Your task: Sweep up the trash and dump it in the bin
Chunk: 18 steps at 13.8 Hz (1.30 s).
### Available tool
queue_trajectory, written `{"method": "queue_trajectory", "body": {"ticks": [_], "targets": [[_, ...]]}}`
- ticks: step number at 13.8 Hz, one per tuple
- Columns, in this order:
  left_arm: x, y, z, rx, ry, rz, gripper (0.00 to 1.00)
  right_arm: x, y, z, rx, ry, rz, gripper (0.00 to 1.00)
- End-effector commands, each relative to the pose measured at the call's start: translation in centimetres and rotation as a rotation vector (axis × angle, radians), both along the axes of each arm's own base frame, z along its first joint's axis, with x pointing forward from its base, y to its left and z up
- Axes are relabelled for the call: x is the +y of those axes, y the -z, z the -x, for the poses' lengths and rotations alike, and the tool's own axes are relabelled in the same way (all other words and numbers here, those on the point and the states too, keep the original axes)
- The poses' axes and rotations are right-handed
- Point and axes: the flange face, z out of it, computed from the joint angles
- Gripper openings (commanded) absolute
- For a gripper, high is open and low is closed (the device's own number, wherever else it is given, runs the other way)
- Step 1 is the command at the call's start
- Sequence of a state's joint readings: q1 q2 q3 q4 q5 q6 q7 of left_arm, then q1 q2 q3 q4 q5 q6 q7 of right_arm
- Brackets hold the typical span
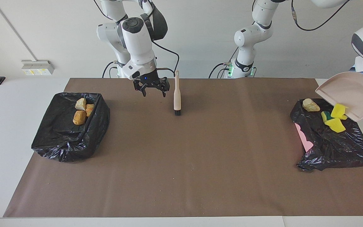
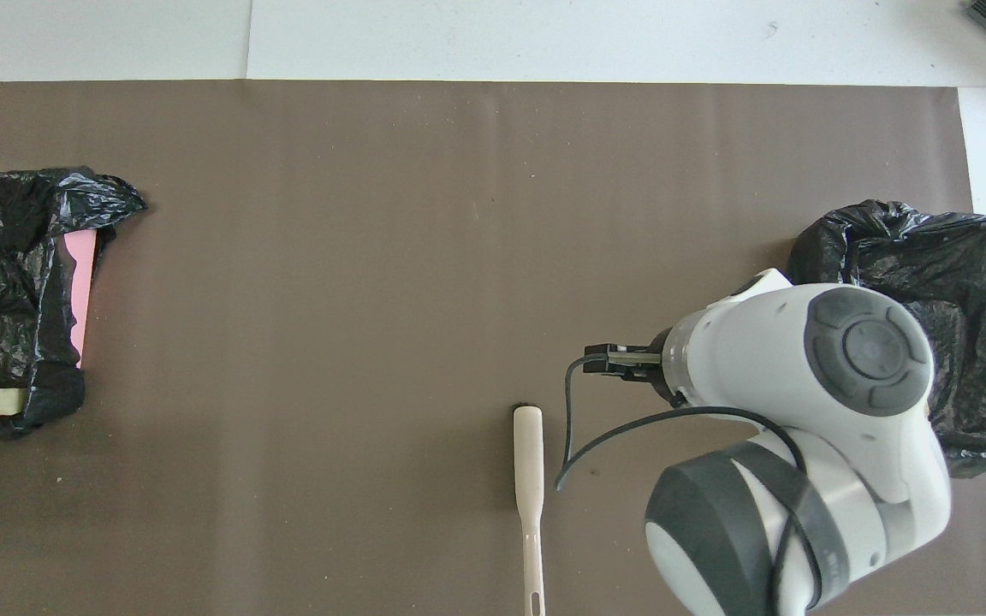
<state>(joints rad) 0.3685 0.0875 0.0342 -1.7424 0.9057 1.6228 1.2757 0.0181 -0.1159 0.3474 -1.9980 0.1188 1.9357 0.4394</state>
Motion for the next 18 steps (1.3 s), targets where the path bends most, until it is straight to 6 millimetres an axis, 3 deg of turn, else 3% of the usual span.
{"method": "queue_trajectory", "body": {"ticks": [1, 4, 5, 6, 9, 10, 12, 15, 18], "targets": [[0.2, -2.6, 0.4, -0.012, -0.063, -0.055, 0.00, -5.1, -4.9, -1.6, 0.017, -0.020, 0.023, 1.00], [0.1, -5.5, 1.1, -0.039, -0.078, -0.086, 0.00, -12.0, -9.1, -2.6, -0.003, -0.015, 0.059, 1.00], [-0.4, -7.7, 1.7, -0.089, -0.073, -0.085, 0.00, -13.8, -10.6, -2.6, -0.005, -0.016, 0.071, 1.00], [-0.5, -8.4, 2.2, -0.115, -0.077, -0.078, 0.00, -15.1, -12.1, -2.5, -0.003, -0.032, 0.071, 1.00], [-2.1, -7.9, 2.2, -0.217, -0.140, 0.040, 0.00, -20.0, -16.7, -1.5, -0.002, -0.069, 0.101, 1.00], [-4.0, -7.5, 1.3, -0.252, -0.148, 0.052, 0.00, -22.1, -17.9, -1.2, -0.010, -0.078, 0.113, 1.00], [-8.2, -6.4, -0.3, -0.279, -0.129, 0.117, 0.00, -24.1, -17.9, -1.8, -0.005, -0.122, 0.129, 1.00], [-14.3, -4.6, -1.6, -0.385, -0.220, 0.246, 0.00, -24.8, -17.2, -2.2, -0.007, -0.104, 0.120, 1.00], [-21.1, -2.8, -2.9, -0.467, -0.331, 0.304, 0.00, -24.1, -17.3, -2.1, -0.009, -0.116, 0.121, 1.00]]}}
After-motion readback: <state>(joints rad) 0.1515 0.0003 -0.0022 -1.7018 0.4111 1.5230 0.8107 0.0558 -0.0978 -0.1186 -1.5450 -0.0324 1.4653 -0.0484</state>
